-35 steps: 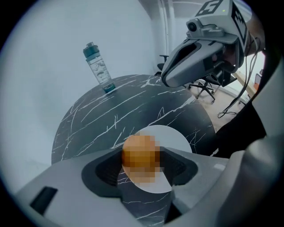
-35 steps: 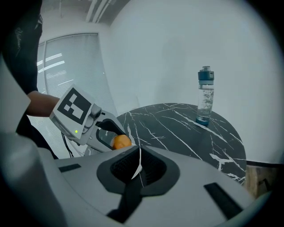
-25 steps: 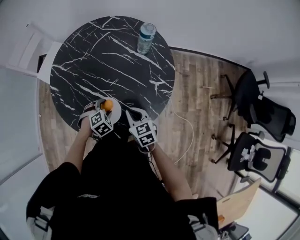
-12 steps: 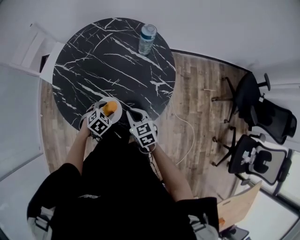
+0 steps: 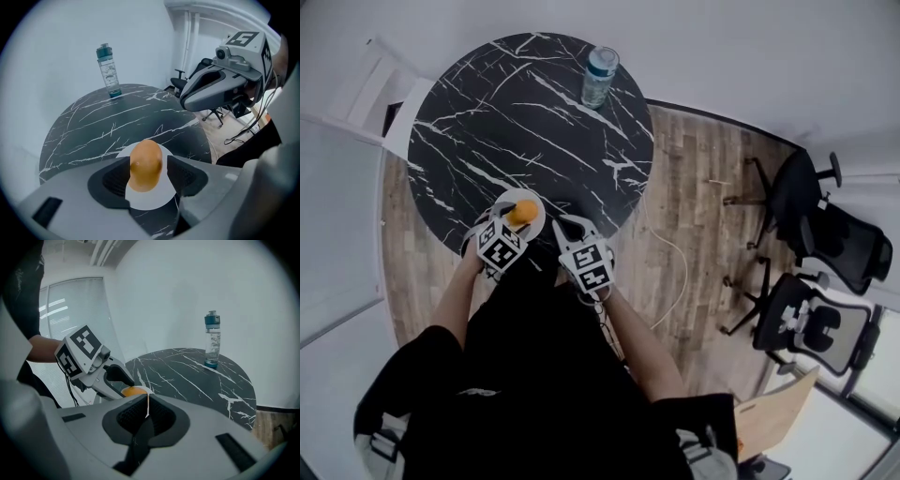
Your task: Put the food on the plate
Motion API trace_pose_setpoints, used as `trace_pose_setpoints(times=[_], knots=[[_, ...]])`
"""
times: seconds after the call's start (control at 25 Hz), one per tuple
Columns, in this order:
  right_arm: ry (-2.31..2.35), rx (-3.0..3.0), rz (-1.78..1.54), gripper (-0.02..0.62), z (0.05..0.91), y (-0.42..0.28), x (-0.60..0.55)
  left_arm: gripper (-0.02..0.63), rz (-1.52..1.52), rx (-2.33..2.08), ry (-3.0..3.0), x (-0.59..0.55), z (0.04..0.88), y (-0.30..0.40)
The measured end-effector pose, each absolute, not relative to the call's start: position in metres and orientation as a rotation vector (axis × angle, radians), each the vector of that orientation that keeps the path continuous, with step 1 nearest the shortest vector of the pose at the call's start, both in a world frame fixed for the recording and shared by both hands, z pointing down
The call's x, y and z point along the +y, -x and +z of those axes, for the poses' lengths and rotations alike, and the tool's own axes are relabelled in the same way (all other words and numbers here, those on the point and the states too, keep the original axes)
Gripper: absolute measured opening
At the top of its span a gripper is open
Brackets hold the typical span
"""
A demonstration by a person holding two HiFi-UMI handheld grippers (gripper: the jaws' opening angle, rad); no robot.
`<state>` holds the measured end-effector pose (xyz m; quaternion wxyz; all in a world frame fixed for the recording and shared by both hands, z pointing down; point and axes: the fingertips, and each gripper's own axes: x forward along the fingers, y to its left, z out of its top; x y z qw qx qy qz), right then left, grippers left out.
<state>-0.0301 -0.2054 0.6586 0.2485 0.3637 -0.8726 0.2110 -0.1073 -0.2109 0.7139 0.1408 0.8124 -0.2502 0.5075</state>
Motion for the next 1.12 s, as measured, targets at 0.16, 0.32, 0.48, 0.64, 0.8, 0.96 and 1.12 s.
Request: trace_pose_setpoints(times=[0.16, 0.32, 0.48, 0.64, 0.8, 0.96, 1.12], knots=[[-0.967, -2.374, 0.573, 0.003, 0.659, 0.024, -0.196, 0.242, 1.45, -0.773, -2.329, -0.204, 0.713, 0.107], [-0.955, -2.37, 0.568, 0.003, 0.659, 0.019, -0.186, 0.242, 1.383, -0.832, -2.31, -0.198, 0.713, 0.106], [-0.954, -2.378, 0.563, 0.003, 0.653, 0.015, -0.179, 0.242, 1.308, -0.895, -2.291, -0.195, 0.712, 0.103], [-0.948, -2.381, 0.549, 0.003, 0.647, 0.01, -0.172, 0.242, 1.329, -0.927, -2.283, -0.191, 0.716, 0.101], [-0.925, -2.383, 0.533, 0.003, 0.645, 0.006, -0.164, 0.242, 1.305, -1.001, -2.292, -0.194, 0.707, 0.102], [-0.896, -2.401, 0.519, 0.003, 0.64, 0.008, -0.156, 0.242, 1.239, -1.064, -2.281, -0.19, 0.694, 0.103], [-0.853, -2.451, 0.467, 0.003, 0.627, 0.02, -0.151, 0.242, 1.097, -1.119, -2.254, -0.179, 0.675, 0.103]])
